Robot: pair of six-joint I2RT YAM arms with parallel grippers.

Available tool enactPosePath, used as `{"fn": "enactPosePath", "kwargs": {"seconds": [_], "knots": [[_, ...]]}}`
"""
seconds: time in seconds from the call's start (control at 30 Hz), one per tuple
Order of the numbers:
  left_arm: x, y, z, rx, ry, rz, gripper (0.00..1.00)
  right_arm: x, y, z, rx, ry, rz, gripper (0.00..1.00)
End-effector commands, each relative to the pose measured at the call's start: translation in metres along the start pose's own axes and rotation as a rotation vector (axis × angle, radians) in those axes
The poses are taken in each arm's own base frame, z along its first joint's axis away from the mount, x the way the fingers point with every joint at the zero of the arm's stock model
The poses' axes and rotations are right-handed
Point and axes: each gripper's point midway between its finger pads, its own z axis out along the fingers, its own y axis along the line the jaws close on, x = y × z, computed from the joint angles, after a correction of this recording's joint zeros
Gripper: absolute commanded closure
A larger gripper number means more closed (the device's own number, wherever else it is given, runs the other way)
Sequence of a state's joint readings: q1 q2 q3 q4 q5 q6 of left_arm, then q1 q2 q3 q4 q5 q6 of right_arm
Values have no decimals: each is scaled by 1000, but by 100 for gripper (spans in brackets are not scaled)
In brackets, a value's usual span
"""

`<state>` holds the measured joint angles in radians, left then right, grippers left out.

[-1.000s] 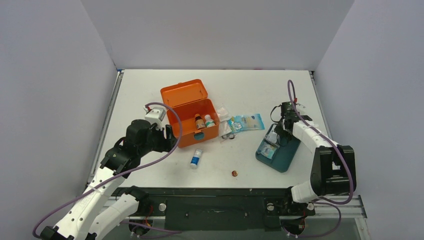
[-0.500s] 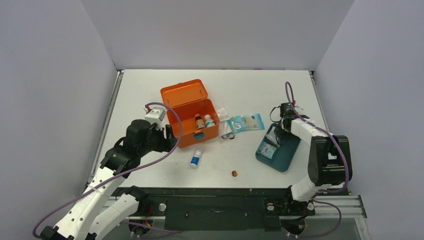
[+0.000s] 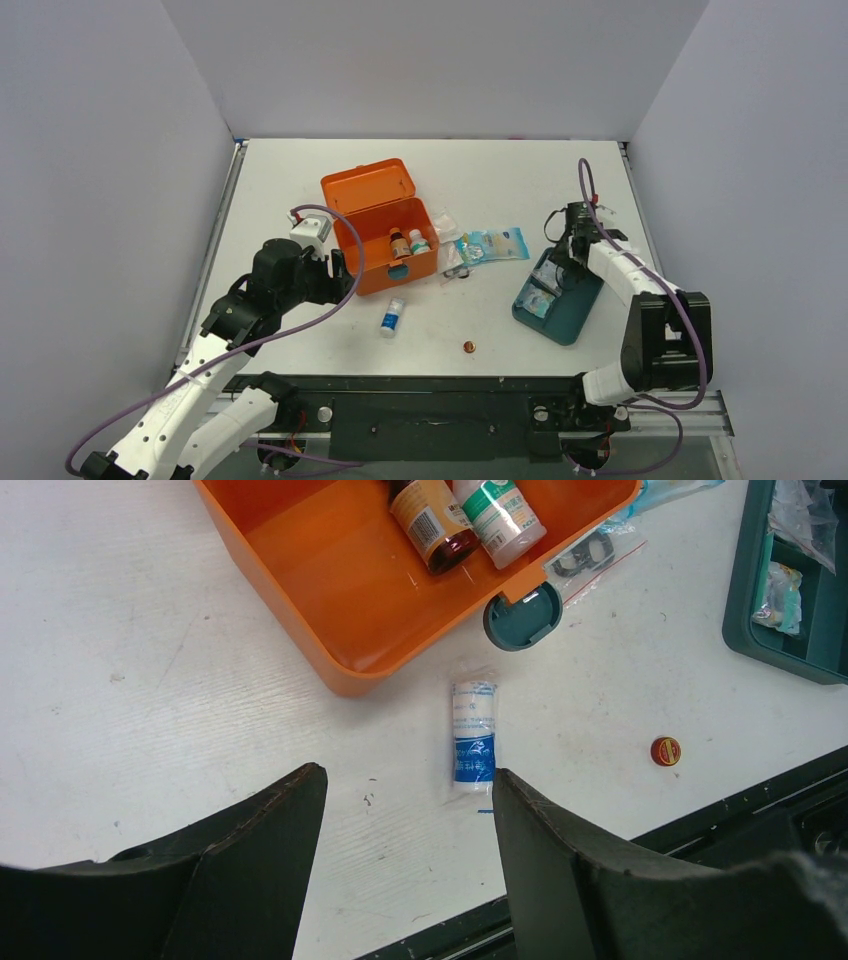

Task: Organize the medicine kit

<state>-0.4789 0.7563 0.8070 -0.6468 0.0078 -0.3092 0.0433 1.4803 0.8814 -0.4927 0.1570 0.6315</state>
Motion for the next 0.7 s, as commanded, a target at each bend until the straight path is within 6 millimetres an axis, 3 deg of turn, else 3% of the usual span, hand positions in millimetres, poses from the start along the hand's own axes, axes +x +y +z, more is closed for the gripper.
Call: {"fn": "enactPosePath", "kwargs": {"seconds": [0.0,0.07,0.13,0.17,0.27,0.67], "knots": [[-12,-3,-1,11,-45,16,41,-24,0,-26,10,-90,-6,63],[-13,-4,-1,12,-48,15,41,-24,1,-32,14,-97,-17,65],[-13,-3,-2,11,-49,14,41,-22,2,-38,11,-101,-25,72],[-13,-4,-1,12,-49,15,41,-22,2,-40,7,-102,-23,83],[-12,-7,-1,32,-43,16,41,-15,8,-43,-11,-94,-31,100],[-12,-8,-2,38,-43,15,41,10,8,-26,2,-31,-9,100]]}}
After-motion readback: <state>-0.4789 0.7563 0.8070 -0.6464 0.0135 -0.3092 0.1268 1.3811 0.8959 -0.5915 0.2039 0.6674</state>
